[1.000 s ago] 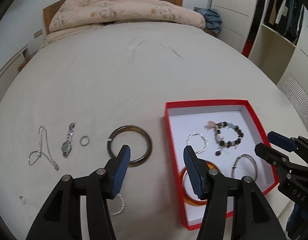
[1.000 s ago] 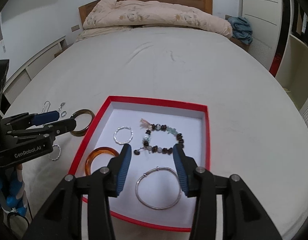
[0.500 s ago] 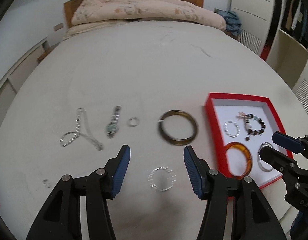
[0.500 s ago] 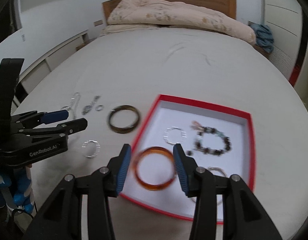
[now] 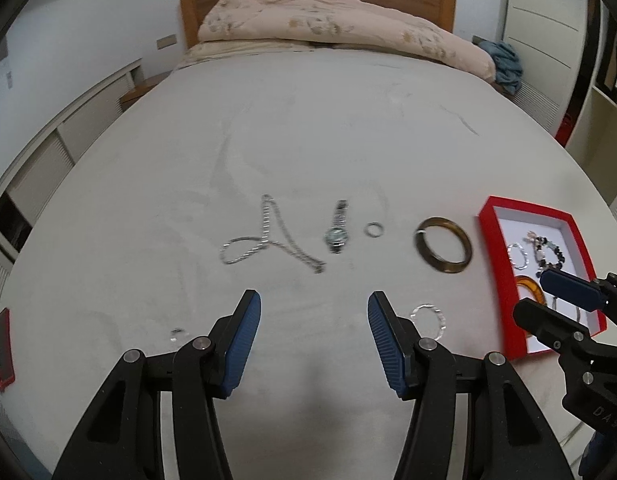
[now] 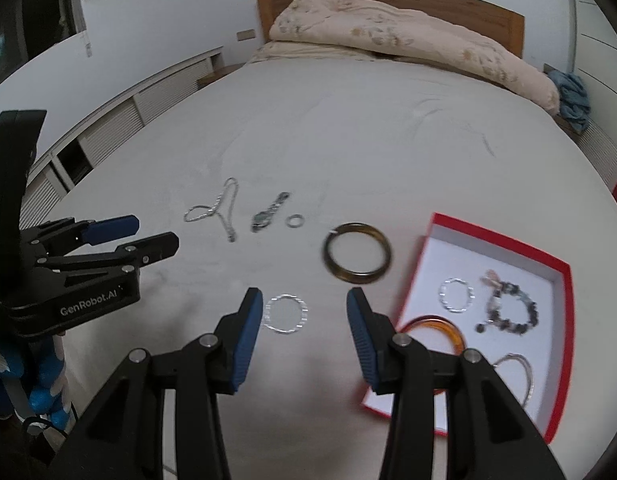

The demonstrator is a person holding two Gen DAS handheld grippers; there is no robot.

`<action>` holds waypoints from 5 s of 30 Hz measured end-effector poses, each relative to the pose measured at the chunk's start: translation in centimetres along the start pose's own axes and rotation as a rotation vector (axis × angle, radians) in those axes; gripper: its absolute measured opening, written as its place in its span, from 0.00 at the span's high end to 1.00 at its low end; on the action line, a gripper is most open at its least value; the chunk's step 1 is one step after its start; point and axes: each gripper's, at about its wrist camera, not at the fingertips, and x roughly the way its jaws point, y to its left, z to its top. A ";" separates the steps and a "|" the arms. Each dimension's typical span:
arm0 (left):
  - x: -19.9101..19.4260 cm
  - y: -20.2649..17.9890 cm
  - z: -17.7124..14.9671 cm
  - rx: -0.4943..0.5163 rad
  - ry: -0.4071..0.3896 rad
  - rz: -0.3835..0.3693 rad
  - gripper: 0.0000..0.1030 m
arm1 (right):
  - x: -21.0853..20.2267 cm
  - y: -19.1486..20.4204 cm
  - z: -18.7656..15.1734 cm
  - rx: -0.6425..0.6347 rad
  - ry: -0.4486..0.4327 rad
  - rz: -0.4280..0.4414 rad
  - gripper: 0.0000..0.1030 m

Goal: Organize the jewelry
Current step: 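Withdraw both tools from the box and move toward the small silver ring, then grasp the small silver ring with the left tool while the right tool grasps the twisted hoop, then carry the ring and twisted hoop into the red box and release both, then withdraw both tools and move toward the silver chain and small ring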

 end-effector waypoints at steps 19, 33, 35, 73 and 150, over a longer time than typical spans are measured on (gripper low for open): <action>2.8 11.4 -4.9 -0.203 0.036 0.014 0.31 | 6.9 3.3 -0.6 -0.012 0.119 -0.008 0.46; 6.2 14.0 -5.7 -0.204 0.075 0.003 0.31 | 11.2 1.9 -2.0 0.020 0.194 -0.047 0.46; 7.3 14.1 -5.8 -0.221 0.093 -0.001 0.36 | 11.5 1.6 -2.1 0.029 0.197 -0.042 0.46; 3.3 -8.5 0.4 0.095 0.031 -0.400 0.81 | -3.3 -10.4 -6.0 0.161 0.055 -0.151 0.63; 6.7 9.2 1.3 -0.178 0.080 -0.141 0.47 | 3.9 0.0 3.6 -0.008 0.059 0.113 0.64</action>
